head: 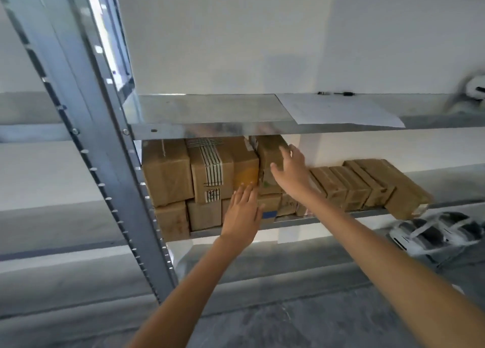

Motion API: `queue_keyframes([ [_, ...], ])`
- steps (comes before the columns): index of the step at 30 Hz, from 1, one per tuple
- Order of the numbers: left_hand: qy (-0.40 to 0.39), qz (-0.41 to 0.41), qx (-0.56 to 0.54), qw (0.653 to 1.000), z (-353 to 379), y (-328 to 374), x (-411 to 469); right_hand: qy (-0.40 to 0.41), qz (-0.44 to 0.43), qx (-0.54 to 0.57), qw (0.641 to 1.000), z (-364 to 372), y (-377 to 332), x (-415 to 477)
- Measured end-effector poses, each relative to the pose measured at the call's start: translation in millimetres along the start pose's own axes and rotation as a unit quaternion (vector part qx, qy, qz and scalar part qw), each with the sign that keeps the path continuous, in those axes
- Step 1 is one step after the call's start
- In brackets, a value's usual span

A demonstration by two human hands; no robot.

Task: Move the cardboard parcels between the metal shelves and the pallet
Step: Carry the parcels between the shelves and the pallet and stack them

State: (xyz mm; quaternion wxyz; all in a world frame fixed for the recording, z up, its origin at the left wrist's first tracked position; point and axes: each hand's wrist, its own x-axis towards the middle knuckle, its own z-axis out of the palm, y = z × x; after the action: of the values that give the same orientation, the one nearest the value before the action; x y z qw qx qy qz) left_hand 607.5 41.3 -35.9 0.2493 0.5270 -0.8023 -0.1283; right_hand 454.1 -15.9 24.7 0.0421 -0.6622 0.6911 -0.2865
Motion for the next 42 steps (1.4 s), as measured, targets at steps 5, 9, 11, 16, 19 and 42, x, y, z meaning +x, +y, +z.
queue_keyframes([
  [5, 0.060, -0.020, 0.017, 0.998, 17, 18, 47, 0.032, -0.064, -0.050, 0.996, 15, 9, 56],
  [9, 0.107, -0.057, 0.028, 0.992, 27, 27, 80, -0.014, -0.071, -0.047, 0.996, 23, 18, 79],
  [11, 0.106, -0.090, 0.026, 0.990, 33, 25, 90, -0.039, -0.078, -0.030, 0.996, 28, 29, 81],
  [16, 0.097, -0.131, 0.031, 0.986, 43, 26, 99, -0.026, -0.055, 0.065, 0.996, 21, 61, 85],
  [19, 0.090, -0.143, 0.035, 0.985, 44, 27, 102, -0.007, -0.022, 0.145, 0.989, 13, 83, 82],
  [42, 0.073, -0.247, -0.383, 0.887, 72, 128, -2, -0.072, 0.261, 0.599, 0.753, -53, 197, -115],
])
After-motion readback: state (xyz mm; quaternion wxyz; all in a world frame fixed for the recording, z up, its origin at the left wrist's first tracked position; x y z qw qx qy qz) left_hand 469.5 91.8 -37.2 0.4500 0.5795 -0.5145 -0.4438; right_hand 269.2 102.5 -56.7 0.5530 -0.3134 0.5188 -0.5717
